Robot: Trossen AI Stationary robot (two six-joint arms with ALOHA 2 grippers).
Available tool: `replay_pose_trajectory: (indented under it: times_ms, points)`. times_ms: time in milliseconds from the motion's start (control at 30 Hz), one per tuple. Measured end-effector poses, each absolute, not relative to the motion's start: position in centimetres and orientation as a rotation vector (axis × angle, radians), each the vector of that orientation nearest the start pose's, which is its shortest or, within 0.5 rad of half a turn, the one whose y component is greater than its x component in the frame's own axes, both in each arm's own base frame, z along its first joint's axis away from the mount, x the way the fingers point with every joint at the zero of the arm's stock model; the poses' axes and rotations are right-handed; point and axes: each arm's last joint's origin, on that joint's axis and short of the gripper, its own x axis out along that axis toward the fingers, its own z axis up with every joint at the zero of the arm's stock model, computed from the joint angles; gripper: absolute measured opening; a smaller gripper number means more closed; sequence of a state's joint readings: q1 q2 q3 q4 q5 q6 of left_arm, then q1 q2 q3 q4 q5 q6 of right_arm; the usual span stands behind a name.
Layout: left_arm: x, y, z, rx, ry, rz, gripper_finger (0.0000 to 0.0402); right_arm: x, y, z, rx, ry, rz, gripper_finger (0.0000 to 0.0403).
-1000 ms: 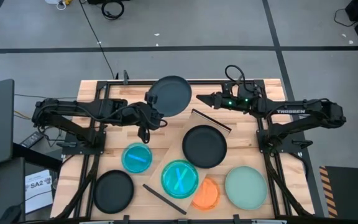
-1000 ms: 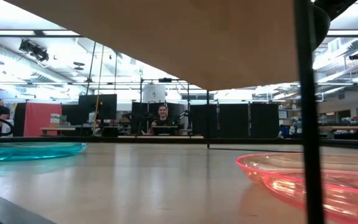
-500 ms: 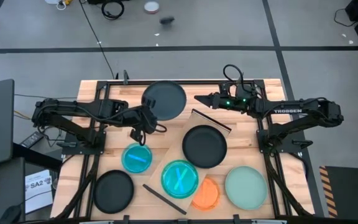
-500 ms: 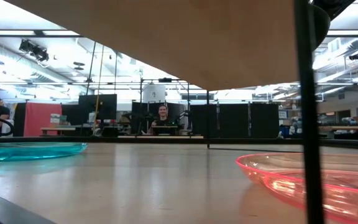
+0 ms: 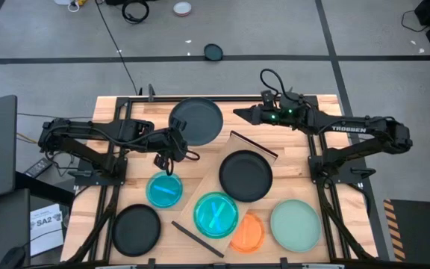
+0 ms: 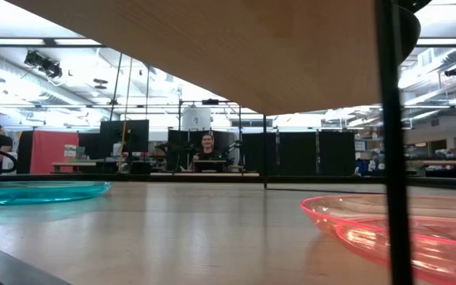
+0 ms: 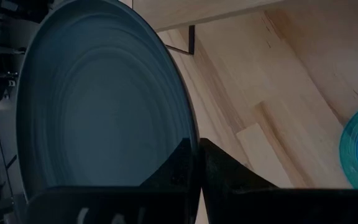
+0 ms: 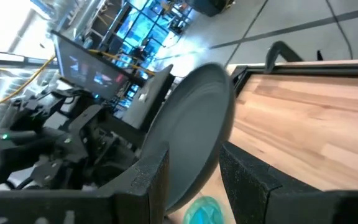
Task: Place and stack plates onto a shelf
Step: Stack the top black plate on top of the black plate on the shelf
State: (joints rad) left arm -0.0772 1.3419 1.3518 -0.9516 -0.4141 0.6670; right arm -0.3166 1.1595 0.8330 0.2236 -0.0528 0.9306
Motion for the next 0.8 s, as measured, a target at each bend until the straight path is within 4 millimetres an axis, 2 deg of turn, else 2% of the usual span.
replay_pose_trajectory:
  times_ms: [233, 400, 633, 800]
  points:
    - [26.0, -0.8, 34.7, 0.847, 1.000, -0.009, 0.0020, 25.2, -8.5, 30.9, 0.948, -0.015, -0.315, 0.0145]
    - [26.0, -0.8, 34.7, 0.891, 1.000, -0.030, 0.0020, 26.5, -8.7, 29.6, 0.984, 0.043, -0.272, 0.0145]
    - [26.0, -0.8, 34.7, 0.889, 1.001, -0.029, 0.0020, 28.1, -9.1, 28.8, 0.999, 0.005, -0.188, 0.0145]
    - [26.0, -0.8, 34.7, 0.896, 1.001, -0.033, 0.0020, 29.0, -9.4, 27.5, 1.035, 0.048, -0.185, 0.0145]
